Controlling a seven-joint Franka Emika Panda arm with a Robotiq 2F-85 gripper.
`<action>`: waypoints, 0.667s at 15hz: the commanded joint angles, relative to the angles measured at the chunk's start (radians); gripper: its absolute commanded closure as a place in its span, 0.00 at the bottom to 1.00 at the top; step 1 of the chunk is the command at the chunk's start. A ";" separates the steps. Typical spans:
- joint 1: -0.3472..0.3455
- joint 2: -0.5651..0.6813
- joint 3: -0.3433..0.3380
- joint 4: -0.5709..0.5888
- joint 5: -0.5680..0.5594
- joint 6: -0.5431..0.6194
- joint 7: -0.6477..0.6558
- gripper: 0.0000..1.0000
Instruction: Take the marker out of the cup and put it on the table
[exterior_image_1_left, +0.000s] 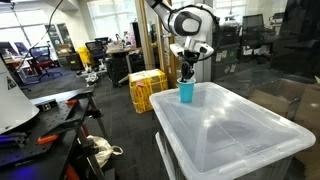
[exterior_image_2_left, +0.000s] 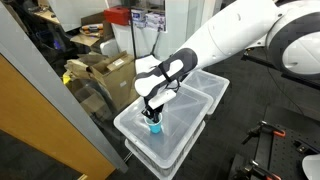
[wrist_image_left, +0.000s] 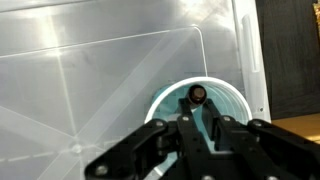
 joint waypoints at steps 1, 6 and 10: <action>-0.004 -0.011 0.005 0.012 0.014 -0.033 0.019 0.92; -0.004 -0.042 0.008 -0.019 0.014 -0.030 0.014 0.95; 0.002 -0.065 0.005 -0.041 0.012 -0.020 0.021 0.95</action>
